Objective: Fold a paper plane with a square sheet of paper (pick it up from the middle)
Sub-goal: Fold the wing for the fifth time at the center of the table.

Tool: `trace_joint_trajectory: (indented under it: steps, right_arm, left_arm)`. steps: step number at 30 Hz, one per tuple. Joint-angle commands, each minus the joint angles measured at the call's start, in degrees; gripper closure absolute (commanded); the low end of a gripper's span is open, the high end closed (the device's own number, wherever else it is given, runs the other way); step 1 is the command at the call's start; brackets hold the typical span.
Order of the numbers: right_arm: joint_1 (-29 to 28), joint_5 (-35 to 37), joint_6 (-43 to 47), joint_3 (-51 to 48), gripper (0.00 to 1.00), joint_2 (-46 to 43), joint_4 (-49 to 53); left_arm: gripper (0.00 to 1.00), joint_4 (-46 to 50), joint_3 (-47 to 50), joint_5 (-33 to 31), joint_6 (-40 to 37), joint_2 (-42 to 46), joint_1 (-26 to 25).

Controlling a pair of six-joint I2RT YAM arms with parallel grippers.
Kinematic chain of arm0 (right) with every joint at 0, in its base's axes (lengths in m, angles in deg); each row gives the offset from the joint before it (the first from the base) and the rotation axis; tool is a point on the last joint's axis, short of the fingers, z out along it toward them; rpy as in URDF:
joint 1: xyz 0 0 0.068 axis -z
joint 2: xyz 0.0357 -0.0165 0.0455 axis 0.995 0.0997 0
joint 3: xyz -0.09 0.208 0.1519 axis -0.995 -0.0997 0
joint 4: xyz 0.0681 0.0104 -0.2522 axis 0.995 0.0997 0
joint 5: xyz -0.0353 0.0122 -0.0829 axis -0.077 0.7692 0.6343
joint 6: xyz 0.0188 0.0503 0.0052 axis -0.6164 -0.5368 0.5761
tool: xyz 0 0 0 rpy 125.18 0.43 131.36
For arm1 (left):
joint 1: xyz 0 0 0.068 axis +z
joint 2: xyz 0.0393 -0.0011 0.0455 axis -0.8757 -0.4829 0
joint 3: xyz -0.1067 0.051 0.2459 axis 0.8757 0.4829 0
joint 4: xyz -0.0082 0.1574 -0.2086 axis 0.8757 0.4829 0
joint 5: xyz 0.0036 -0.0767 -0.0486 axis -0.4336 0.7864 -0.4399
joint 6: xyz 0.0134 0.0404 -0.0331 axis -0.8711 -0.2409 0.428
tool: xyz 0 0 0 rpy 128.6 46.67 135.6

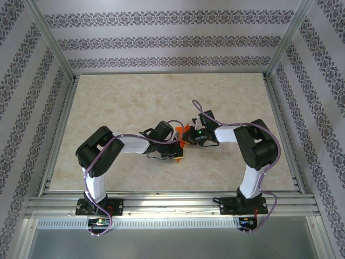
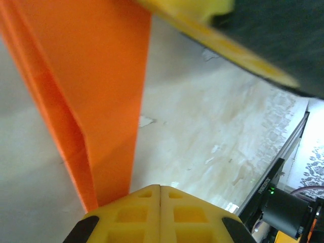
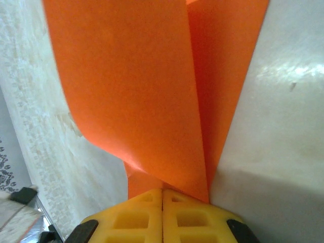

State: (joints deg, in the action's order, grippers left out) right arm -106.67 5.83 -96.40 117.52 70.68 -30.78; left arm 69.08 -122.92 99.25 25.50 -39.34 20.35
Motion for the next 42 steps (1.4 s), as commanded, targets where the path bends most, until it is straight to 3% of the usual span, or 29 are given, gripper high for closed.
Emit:
trace_joint_trajectory:
  steps: [1,30,42]
  right_arm:
    - [-1.1,3.2,0.8,-1.1,0.93,1.9,4.1]
    - [-1.1,4.2,1.4,-0.4,0.93,2.5,5.5]
    - [-1.2,3.9,0.9,-0.4,0.93,2.4,5.2]
  left_arm:
    - [0.94,-2.3,1.9,0.2,1.1,-1.3,-0.4]
    - [0.95,-2.7,11.6,4.5,3.2,6.2,-0.5]
    - [1.0,0.4,8.2,-0.7,-2.9,15.6,-0.4]
